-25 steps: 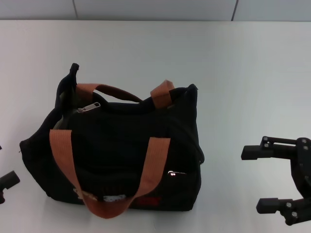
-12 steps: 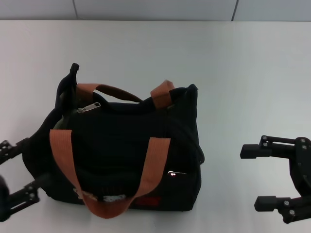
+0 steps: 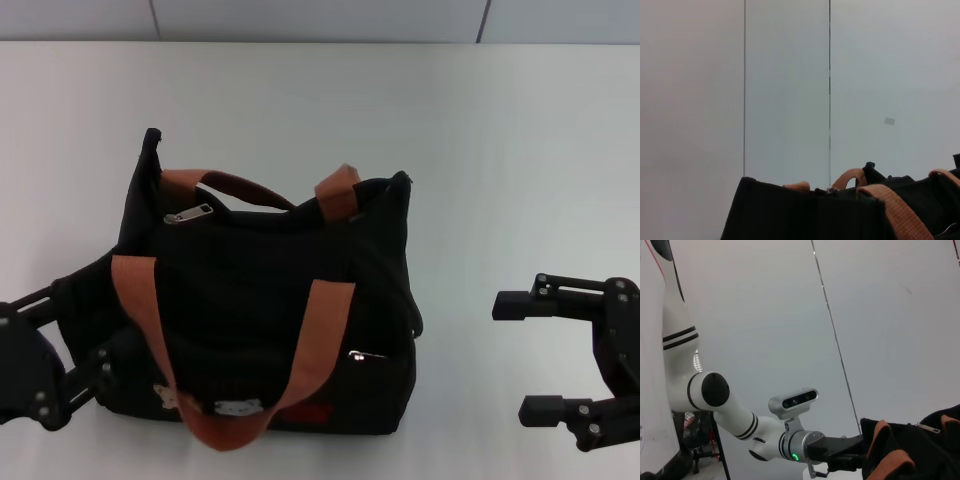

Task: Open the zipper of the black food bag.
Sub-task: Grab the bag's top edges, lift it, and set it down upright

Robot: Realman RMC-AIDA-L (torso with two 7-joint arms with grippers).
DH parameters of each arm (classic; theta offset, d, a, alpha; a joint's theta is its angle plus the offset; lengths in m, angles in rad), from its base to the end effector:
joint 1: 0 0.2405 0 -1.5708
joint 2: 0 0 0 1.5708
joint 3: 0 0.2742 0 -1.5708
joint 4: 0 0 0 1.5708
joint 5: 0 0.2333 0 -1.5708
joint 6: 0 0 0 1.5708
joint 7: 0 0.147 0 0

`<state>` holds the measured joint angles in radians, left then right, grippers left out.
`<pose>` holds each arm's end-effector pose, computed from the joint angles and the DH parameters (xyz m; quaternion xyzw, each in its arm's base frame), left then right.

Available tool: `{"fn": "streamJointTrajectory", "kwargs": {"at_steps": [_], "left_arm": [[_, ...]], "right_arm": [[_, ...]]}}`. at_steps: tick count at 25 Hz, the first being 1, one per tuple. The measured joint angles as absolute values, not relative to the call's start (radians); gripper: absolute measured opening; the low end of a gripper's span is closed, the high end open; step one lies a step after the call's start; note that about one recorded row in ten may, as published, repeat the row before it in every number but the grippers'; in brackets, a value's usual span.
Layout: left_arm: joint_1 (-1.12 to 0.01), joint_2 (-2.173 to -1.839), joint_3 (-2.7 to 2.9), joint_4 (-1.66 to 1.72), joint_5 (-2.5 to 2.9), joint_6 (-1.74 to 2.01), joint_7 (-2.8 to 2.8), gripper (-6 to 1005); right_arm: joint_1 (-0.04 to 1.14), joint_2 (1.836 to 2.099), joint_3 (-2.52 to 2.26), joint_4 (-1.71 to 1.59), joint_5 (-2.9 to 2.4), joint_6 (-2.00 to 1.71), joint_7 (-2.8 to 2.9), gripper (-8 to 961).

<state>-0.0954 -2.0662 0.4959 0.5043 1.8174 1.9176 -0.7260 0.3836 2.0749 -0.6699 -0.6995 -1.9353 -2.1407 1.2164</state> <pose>-0.3755 0.1826 0.0157 -0.8806 -0.1111 -0.3651 0.2808 0.2831 0.2558 0.0194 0.9217 -0.0967 -0.3735 0.0405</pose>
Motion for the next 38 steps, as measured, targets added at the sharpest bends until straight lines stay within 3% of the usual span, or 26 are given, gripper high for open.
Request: {"fn": "streamJointTrajectory", "kwargs": {"at_steps": [14,25,38], "left_arm": [[-0.102,-2.070,0.490,0.483,1.811,1.907,-0.722,254],[-0.149,-2.071,0.490,0.419,1.810,1.894,-0.683,160],[-0.239,-2.070,0.456,0.557,1.717,1.981,-0.692,144]], "right_arm": [[0.380,2.075,-0.667,-0.699,-1.928,-2.140,1.216,838],[0.376,2.076,-0.647,-0.699,-1.923,-2.140,1.216,837],[0.380,2.075,-0.589,-0.700,-1.922,-2.143,1.220,838]]}}
